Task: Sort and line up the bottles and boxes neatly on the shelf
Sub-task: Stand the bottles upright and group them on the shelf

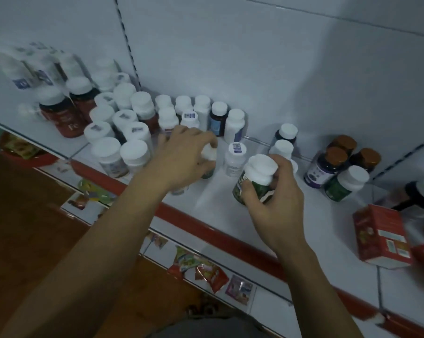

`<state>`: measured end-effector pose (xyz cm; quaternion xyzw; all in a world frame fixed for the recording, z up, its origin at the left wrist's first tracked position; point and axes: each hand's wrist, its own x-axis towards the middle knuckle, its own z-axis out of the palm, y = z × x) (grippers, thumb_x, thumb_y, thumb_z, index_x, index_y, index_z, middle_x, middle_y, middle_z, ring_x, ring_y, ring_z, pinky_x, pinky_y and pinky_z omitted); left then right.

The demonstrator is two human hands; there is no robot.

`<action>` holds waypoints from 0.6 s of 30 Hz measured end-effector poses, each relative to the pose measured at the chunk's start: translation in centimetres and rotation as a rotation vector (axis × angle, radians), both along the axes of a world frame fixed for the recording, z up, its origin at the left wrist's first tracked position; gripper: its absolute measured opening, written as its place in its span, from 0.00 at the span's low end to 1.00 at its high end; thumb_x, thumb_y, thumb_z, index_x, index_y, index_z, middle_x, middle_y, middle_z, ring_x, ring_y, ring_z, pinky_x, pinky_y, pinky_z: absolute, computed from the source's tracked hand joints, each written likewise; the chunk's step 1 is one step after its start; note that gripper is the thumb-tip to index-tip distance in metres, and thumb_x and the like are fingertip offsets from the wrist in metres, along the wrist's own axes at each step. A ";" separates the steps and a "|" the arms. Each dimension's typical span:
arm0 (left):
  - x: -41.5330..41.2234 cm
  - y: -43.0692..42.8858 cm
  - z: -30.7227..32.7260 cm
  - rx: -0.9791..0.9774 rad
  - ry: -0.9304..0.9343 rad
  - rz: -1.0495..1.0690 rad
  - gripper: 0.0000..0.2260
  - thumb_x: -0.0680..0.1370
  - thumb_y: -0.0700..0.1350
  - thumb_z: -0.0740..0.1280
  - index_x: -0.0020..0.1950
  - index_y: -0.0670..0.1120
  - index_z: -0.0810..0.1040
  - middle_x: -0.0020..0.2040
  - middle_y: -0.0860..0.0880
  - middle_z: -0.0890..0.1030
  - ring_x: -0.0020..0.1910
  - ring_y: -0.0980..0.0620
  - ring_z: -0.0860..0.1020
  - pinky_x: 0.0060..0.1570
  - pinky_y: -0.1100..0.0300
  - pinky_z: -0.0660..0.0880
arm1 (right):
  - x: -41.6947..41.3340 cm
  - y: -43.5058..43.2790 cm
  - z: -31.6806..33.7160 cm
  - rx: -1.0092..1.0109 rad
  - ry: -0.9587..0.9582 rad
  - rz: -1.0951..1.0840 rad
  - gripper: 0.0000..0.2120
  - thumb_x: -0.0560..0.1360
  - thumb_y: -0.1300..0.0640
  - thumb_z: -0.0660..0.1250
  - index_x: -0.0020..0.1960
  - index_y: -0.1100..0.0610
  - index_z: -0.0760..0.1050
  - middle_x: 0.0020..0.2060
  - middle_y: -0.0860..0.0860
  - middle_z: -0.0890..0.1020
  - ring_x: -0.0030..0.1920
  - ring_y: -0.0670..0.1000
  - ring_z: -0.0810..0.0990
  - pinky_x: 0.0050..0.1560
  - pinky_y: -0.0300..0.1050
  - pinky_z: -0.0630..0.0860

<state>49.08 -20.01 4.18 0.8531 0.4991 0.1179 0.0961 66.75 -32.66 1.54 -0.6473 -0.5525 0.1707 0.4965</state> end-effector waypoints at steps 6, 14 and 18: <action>-2.2 0.6 0.6 0.071 -0.259 0.071 0.10 0.79 0.50 0.70 0.53 0.56 0.70 0.50 0.58 0.76 0.54 0.49 0.72 0.51 0.48 0.66 | -1.4 4.0 4.1 0.049 0.030 0.089 0.21 0.72 0.50 0.74 0.58 0.43 0.67 0.48 0.35 0.77 0.48 0.39 0.78 0.42 0.28 0.71; -14.1 -0.9 6.6 0.280 -0.657 0.354 0.04 0.85 0.47 0.61 0.59 0.51 0.72 0.52 0.50 0.77 0.44 0.51 0.76 0.48 0.49 0.78 | -10.1 13.1 7.4 0.027 -0.137 0.330 0.22 0.69 0.49 0.78 0.54 0.46 0.68 0.47 0.42 0.77 0.46 0.46 0.76 0.42 0.43 0.74; -22.2 -0.8 6.9 0.281 -0.741 0.501 0.04 0.87 0.48 0.57 0.56 0.55 0.70 0.45 0.49 0.77 0.39 0.46 0.77 0.37 0.38 0.77 | -16.6 15.6 9.3 0.000 -0.183 0.505 0.22 0.69 0.49 0.80 0.53 0.44 0.68 0.48 0.41 0.78 0.46 0.44 0.77 0.40 0.33 0.70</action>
